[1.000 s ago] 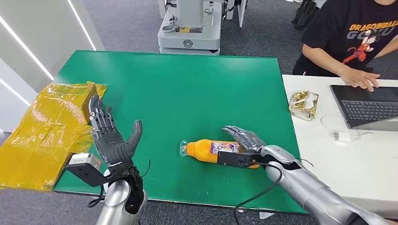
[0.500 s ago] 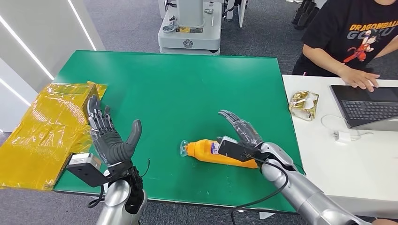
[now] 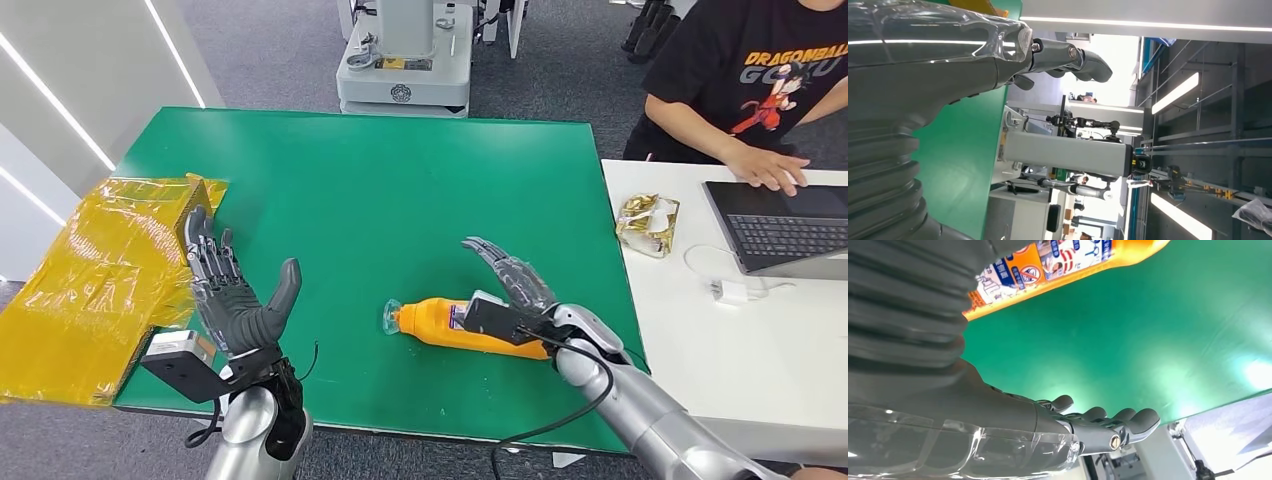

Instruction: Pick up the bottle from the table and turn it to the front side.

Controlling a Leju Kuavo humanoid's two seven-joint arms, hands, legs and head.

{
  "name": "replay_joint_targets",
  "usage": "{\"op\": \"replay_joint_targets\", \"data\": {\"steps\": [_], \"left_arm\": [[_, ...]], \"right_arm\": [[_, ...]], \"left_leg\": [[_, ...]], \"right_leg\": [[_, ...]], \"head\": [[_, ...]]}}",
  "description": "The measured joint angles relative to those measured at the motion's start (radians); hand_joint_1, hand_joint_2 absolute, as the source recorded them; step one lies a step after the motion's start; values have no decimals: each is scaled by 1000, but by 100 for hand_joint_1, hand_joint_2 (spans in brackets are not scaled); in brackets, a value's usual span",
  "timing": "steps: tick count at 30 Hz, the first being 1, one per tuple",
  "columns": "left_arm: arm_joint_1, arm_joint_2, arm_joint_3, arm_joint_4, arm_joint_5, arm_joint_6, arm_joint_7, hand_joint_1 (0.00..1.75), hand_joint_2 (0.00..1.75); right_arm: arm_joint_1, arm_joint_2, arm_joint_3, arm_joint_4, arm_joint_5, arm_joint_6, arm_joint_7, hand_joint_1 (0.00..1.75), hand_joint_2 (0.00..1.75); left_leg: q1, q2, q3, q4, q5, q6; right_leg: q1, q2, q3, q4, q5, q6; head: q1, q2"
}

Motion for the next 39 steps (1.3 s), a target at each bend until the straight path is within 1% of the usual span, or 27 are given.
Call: {"op": "replay_joint_targets", "data": {"steps": [11, 16, 21, 25, 31, 39], "left_arm": [[0, 0, 0, 0, 0, -2, 0, 0, 175], [0, 0, 0, 0, 0, -4, 0, 0, 175], [0, 0, 0, 0, 1, -14, 0, 0, 175], [0, 0, 0, 0, 4, -25, 0, 0, 175], [0, 0, 0, 0, 5, -32, 0, 0, 175], [0, 0, 0, 0, 6, -33, 0, 0, 175]], "right_arm": [[9, 1, 0, -3, 15, -7, 2, 0, 175], [24, 1, 0, -29, 13, 48, 5, 0, 175], [31, -2, 10, -72, 18, 170, 11, 0, 175], [18, -16, 40, -96, 68, 241, 26, 0, 175], [2, -42, 72, -105, 81, 290, 37, 0, 175], [-20, -80, 106, -105, 118, 287, 65, 0, 175]], "left_leg": [[0, 0, 0, 0, 0, 0], [0, 0, 0, 0, 0, 0], [0, 0, 0, 0, 0, 0], [0, 0, 0, 0, 0, 0], [0, 0, 0, 0, 0, 0], [0, 0, 0, 0, 0, 0]], "right_leg": [[0, 0, 0, 0, 0, 0], [0, 0, 0, 0, 0, 0], [0, 0, 0, 0, 0, 0], [0, 0, 0, 0, 0, 0], [0, 0, 0, 0, 0, 0], [0, 0, 0, 0, 0, 0]], "head": [[0, 0], [0, 0], [0, 0], [0, 0], [0, 0], [0, 0]]}}
